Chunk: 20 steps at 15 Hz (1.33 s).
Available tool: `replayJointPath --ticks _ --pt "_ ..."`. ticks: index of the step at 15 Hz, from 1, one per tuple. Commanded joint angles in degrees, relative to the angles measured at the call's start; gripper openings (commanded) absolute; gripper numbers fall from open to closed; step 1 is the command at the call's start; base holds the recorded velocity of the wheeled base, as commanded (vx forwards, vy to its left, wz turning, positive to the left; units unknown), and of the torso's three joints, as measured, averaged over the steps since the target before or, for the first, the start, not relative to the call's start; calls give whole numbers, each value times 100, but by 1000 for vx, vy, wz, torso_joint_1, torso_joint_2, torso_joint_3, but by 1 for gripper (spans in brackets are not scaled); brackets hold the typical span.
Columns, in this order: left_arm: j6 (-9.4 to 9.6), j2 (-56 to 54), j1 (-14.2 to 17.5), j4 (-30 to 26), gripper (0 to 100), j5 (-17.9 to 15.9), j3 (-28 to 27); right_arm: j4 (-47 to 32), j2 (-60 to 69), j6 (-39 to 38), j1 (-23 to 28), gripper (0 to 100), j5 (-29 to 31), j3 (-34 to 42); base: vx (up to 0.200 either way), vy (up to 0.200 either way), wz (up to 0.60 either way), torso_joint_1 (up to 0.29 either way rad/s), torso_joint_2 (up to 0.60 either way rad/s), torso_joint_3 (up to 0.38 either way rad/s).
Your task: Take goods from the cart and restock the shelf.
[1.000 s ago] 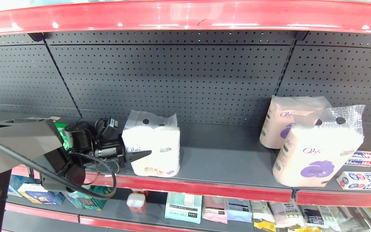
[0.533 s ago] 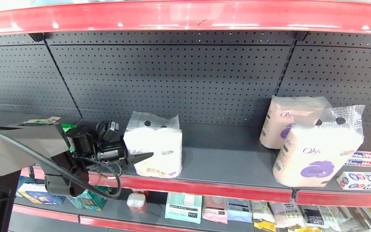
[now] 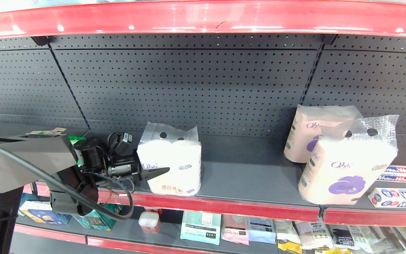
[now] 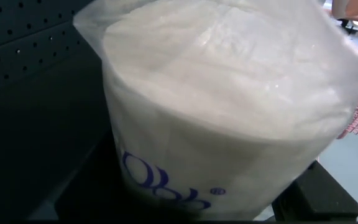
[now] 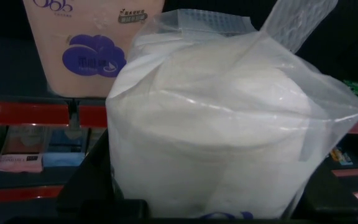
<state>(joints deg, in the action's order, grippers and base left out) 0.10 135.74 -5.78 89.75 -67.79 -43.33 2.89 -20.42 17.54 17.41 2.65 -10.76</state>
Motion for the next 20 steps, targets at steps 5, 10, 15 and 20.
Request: replayJointPath --ticks 5,10,15,20 --pt "-27 -162 7 25 0 12 61 1 29 4 -1 0 8 -5 0 0 0 0 0 0" --pt "-62 -162 15 25 0 12 61 1 38 4 -1 0 17 -5 0 0 0 0 0 0" --pt "-80 -92 50 25 0 20 43 -8 82 12 -1 0 26 13 0 0 0 0 0 0" --pt "-80 58 94 25 0 20 26 -8 82 12 -1 0 43 4 0 0 0 0 0 0"
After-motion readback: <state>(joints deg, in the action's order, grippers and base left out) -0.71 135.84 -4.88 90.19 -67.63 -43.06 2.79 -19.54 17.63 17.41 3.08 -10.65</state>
